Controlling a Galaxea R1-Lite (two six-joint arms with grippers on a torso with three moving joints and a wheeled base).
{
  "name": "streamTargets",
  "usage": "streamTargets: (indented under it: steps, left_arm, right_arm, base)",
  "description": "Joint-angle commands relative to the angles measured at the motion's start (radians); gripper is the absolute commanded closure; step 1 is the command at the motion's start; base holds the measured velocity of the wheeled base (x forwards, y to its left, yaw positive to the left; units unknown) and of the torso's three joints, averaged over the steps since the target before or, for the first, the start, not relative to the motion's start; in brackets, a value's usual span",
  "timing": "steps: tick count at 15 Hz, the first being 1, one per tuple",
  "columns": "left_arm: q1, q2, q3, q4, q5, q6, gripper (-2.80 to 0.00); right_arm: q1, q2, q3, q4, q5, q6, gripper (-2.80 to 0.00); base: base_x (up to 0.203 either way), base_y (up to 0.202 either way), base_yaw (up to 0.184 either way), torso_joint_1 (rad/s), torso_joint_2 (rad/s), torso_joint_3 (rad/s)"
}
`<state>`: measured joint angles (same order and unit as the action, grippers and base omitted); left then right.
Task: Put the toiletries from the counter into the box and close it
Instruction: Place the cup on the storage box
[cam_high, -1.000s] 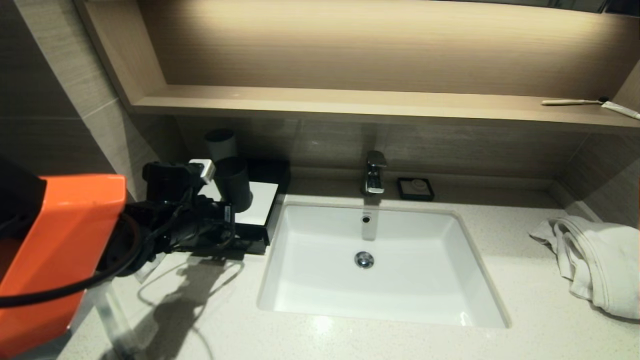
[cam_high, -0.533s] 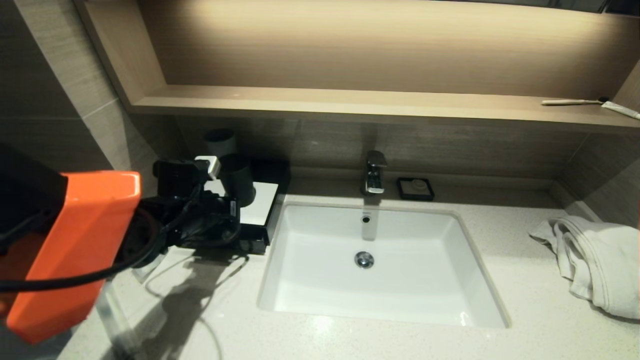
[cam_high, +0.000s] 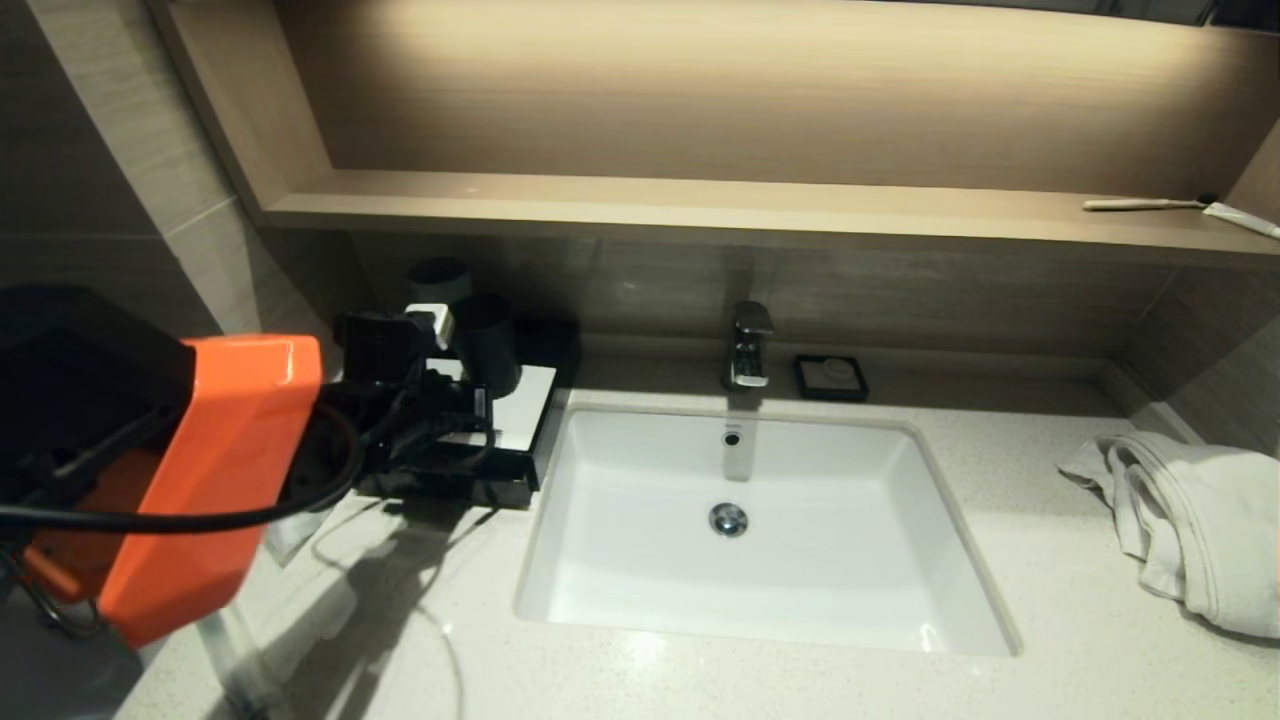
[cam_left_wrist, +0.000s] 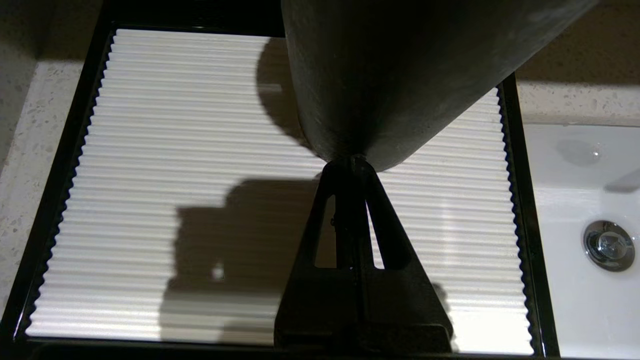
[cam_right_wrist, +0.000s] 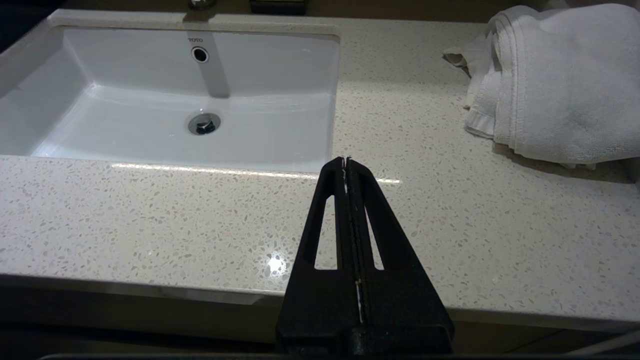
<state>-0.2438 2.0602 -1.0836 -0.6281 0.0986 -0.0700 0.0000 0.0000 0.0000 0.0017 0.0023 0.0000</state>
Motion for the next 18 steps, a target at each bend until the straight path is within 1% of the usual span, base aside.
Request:
streamTargets:
  steps: [1,7,12,18]
  left_arm:
    - [0.0,0.025,-0.017,-0.004,0.001,-0.001,0.0]
    - [0.0,0.051,-0.085,-0.004,0.017,-0.022,0.0]
    - [0.0,0.058,-0.096,-0.004,0.023,-0.037,0.0]
    - [-0.002,0.076,-0.146,-0.002,0.023,-0.045,0.0]
  right_arm:
    - [0.0,0.0,0.0,0.0,0.001,0.0,0.0]
    - [0.0,0.0,0.0,0.0,0.001,0.0,0.0]
    - [0.0,0.0,0.0,0.0,0.001,0.0,0.0]
    - [0.0,0.0,0.0,0.0,0.001,0.0,0.0]
  base:
    - [0.0,0.0,0.0,0.0,0.0,0.0]
    - [0.0,0.0,0.0,0.0,0.0,0.0]
    - [0.0,0.0,0.0,0.0,0.0,0.0]
    - [0.0,0.0,0.0,0.0,0.0,0.0]
